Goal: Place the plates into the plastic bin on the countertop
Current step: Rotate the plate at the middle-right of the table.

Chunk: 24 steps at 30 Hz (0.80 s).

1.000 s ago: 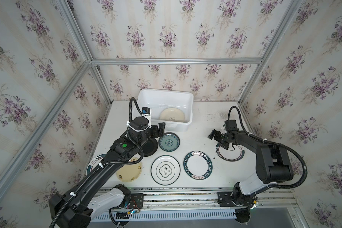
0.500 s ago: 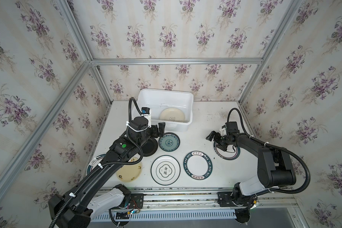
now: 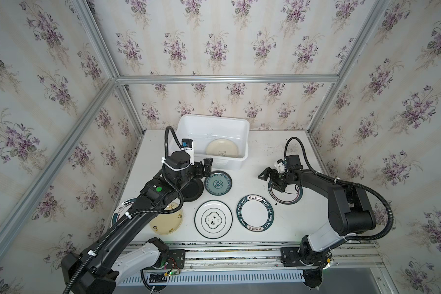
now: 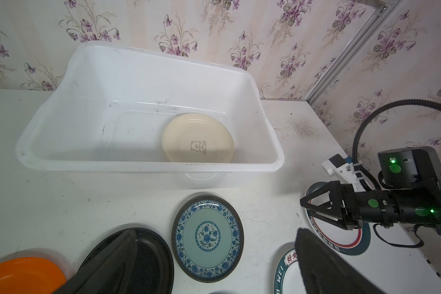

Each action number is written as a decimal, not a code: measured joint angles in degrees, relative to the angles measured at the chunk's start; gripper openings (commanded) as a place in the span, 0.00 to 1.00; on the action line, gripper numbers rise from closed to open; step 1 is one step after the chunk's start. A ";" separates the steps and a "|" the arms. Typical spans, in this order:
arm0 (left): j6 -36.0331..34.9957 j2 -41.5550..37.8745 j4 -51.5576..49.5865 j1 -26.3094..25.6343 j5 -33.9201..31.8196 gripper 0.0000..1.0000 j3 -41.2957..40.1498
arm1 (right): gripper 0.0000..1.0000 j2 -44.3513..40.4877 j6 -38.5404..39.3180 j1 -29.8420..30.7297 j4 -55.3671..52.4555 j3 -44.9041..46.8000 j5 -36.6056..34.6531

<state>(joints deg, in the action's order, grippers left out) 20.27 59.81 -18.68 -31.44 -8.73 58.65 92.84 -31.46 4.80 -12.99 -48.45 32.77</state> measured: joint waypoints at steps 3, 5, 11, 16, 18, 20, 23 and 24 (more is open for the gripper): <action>0.00 -0.22 0.02 0.00 0.00 0.99 -0.33 | 0.99 0.66 -0.57 0.66 1.07 -0.72 1.44; 0.00 -0.35 0.00 0.00 -0.02 0.99 -0.57 | 0.99 0.90 -0.68 0.90 2.14 -1.01 2.51; 0.00 -0.68 -0.02 0.00 -0.02 0.99 -0.63 | 0.99 -0.72 -0.46 1.03 1.01 -2.03 3.69; 0.00 -1.14 -0.02 0.00 0.02 0.99 -0.63 | 0.99 -8.74 4.02 -0.92 -5.51 -4.00 -1.92; 0.00 -1.29 -0.02 -0.04 0.00 0.99 -0.63 | 0.99 -11.80 5.44 -2.89 -8.68 -3.96 -4.22; 0.00 -1.38 -0.02 -0.04 0.02 0.99 -0.63 | 1.00 -14.78 6.78 -5.25 -11.04 -3.17 -6.12; 0.13 -1.29 -0.02 -0.04 0.55 0.99 -0.63 | 1.00 -18.86 8.09 -8.74 -14.14 -0.66 -8.00; 0.26 -1.20 -0.02 -0.04 1.01 0.99 -0.63 | 0.99 -20.11 8.35 -9.77 -14.95 0.35 -8.55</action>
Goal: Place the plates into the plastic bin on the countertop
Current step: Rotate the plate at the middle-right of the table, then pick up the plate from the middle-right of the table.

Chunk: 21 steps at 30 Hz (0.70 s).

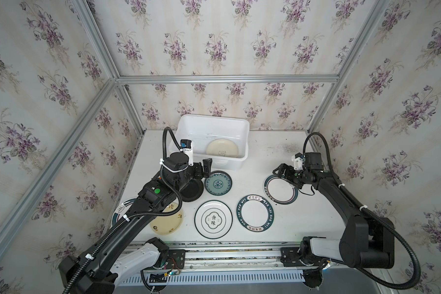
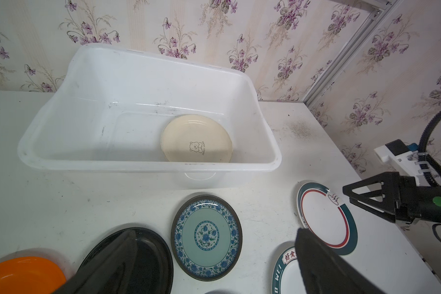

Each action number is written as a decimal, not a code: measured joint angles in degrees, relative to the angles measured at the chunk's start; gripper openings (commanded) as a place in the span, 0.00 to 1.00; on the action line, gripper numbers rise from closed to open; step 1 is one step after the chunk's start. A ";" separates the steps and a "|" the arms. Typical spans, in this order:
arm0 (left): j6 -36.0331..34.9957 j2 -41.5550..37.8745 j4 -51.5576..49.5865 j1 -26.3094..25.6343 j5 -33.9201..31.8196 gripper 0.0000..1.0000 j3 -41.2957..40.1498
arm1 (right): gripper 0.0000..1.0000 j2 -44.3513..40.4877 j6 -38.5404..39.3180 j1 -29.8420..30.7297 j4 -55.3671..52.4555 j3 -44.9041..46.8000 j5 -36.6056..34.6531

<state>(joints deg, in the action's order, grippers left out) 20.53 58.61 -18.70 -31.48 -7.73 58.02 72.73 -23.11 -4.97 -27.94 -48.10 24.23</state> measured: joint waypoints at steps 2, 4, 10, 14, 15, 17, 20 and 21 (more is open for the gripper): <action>0.20 0.31 0.00 -0.07 0.79 0.99 0.00 | 0.99 -2.80 0.20 -2.16 -1.88 1.99 -0.72; 0.42 0.57 0.00 -0.24 1.40 0.99 0.00 | 1.00 -5.03 0.46 -3.82 -3.34 3.39 -1.18; 0.44 1.51 0.00 -1.25 2.34 0.99 0.68 | 0.97 -7.91 0.61 -6.49 -6.05 6.62 -2.14; 0.46 1.90 0.04 -1.88 2.95 0.99 1.27 | 0.92 -7.91 0.37 -8.81 -6.64 9.40 -1.18; 0.48 1.97 0.07 -1.95 2.95 0.99 1.40 | 0.91 -7.89 -0.02 -9.22 -6.73 10.01 -0.87; 0.52 2.12 0.20 -2.12 3.02 0.99 1.49 | 0.89 -7.78 -0.59 -9.90 -6.56 11.13 -0.37; 0.52 2.36 0.20 -2.29 3.08 0.99 1.51 | 0.86 -7.37 -1.62 -10.32 -5.75 12.61 0.42; 0.52 2.40 0.20 -2.32 3.08 0.99 1.51 | 0.86 -7.08 -1.68 -10.38 -5.31 13.16 0.66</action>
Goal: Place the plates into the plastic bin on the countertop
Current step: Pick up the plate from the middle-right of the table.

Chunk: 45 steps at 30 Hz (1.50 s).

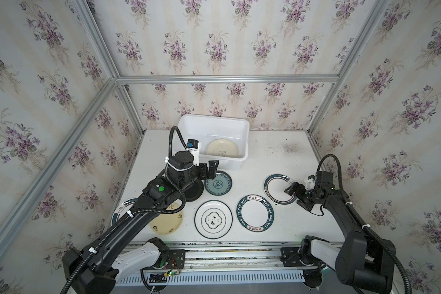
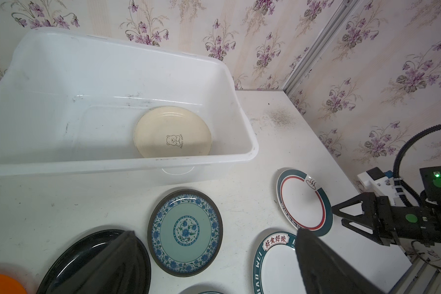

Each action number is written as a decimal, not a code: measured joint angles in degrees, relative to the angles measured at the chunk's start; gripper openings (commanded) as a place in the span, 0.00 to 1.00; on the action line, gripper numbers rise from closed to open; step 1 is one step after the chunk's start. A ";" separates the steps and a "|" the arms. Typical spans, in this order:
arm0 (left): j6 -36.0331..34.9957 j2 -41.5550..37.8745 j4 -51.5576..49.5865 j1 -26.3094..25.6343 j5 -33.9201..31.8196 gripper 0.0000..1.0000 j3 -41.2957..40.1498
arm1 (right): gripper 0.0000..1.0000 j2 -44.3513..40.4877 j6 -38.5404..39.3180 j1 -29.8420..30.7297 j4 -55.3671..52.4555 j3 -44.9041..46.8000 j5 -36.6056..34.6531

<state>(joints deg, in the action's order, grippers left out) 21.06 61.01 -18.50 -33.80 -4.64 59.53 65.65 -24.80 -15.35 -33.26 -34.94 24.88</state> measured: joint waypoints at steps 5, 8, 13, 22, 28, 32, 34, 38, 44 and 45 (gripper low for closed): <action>0.02 -0.02 0.00 -0.15 0.02 0.99 0.00 | 0.80 1.86 -1.64 -0.17 2.10 1.31 0.35; 0.02 -0.11 0.00 -0.15 0.00 0.99 0.00 | 0.78 2.43 -2.25 -0.31 2.75 1.62 0.04; 0.02 -0.04 0.02 -0.15 0.00 0.99 0.00 | 0.66 2.34 -3.82 -0.37 4.59 3.17 -1.31; 0.02 0.04 0.00 -0.15 0.00 0.99 -0.02 | 0.49 4.42 -10.27 -0.42 13.09 7.48 -0.35; 0.00 -0.66 0.00 -0.15 -0.02 0.99 -0.22 | 0.42 4.92 -12.87 -0.42 16.20 8.09 -1.81; 0.02 -0.68 0.00 -0.22 -0.09 0.99 -0.24 | 0.32 4.98 -13.99 -0.42 17.40 8.11 -3.21; 0.02 -0.48 0.02 -0.22 -0.09 0.99 -0.24 | 0.27 5.05 -14.40 -0.42 17.94 8.28 -3.74; 0.02 -0.17 0.00 -0.24 -0.04 0.99 -0.24 | 0.18 5.75 -15.28 -0.42 19.06 8.55 -4.26; 0.02 -0.11 0.00 -0.26 -0.04 0.99 -0.24 | 0.05 7.17 -16.81 -0.50 24.35 9.20 -1.18; 0.02 -0.04 0.02 -0.24 -0.04 0.99 -0.24 | 0.03 7.41 -16.92 -0.46 25.62 9.20 -0.42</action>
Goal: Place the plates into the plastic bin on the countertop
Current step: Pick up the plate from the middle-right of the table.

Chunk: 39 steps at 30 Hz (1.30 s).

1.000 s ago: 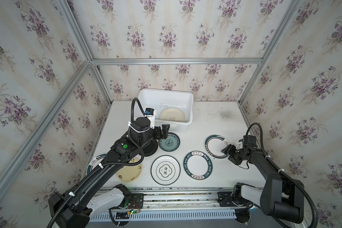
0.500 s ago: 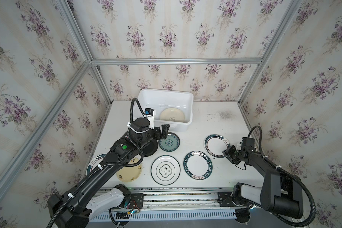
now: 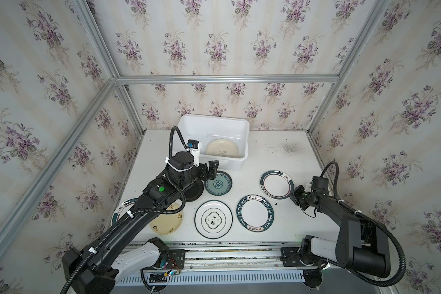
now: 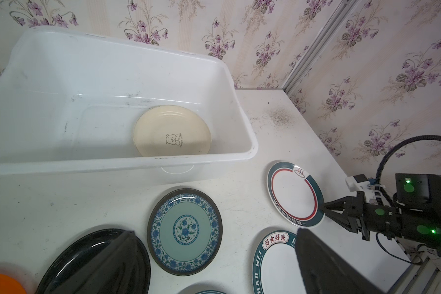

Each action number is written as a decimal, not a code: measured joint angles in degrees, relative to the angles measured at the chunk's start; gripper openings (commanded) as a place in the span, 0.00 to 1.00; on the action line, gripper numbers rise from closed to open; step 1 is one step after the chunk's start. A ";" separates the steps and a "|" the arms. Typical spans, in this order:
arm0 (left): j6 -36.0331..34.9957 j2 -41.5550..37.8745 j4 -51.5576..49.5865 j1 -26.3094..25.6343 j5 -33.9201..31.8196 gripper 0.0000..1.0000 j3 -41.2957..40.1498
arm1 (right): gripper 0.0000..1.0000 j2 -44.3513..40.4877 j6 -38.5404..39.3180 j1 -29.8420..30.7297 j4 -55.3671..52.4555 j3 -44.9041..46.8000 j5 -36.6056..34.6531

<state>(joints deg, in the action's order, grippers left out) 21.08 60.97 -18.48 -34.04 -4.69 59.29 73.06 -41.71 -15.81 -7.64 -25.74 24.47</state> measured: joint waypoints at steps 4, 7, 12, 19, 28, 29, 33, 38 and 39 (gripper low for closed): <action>0.00 0.28 -0.02 -0.02 0.00 0.99 0.00 | 0.00 0.81 -0.42 0.02 2.36 0.22 0.90; 0.00 0.39 0.00 -0.07 0.02 0.99 0.00 | 0.00 0.85 -0.68 0.00 2.71 0.33 1.05; 0.02 0.42 -0.02 -0.13 0.07 0.99 0.02 | 0.00 -0.55 -0.74 0.04 2.56 0.37 1.16; 0.04 0.55 -0.04 -0.70 0.31 0.99 0.31 | 0.00 -5.97 -1.75 0.04 0.02 0.74 0.46; 0.28 1.64 0.00 -2.32 1.11 0.99 1.55 | 0.00 -13.25 -3.50 0.00 -4.28 0.72 1.07; 0.35 1.84 0.00 -2.38 1.11 0.99 1.64 | 0.00 -13.94 -3.78 0.00 -4.39 0.72 1.51; 0.50 2.47 0.00 -2.71 1.53 0.99 2.14 | 0.00 -16.37 -5.46 -0.02 -4.48 0.72 3.89; 0.92 3.15 0.00 -3.61 2.03 0.99 3.15 | 0.00 -19.65 -8.07 0.00 -3.30 1.11 6.88; 1.05 3.50 0.00 -3.98 2.21 0.99 3.52 | 0.00 -20.22 -8.94 -0.02 -3.08 1.14 7.61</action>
<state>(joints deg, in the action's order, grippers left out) 22.13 64.47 -18.48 -38.02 -2.48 62.81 52.84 -50.65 -15.84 -10.72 -24.60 32.08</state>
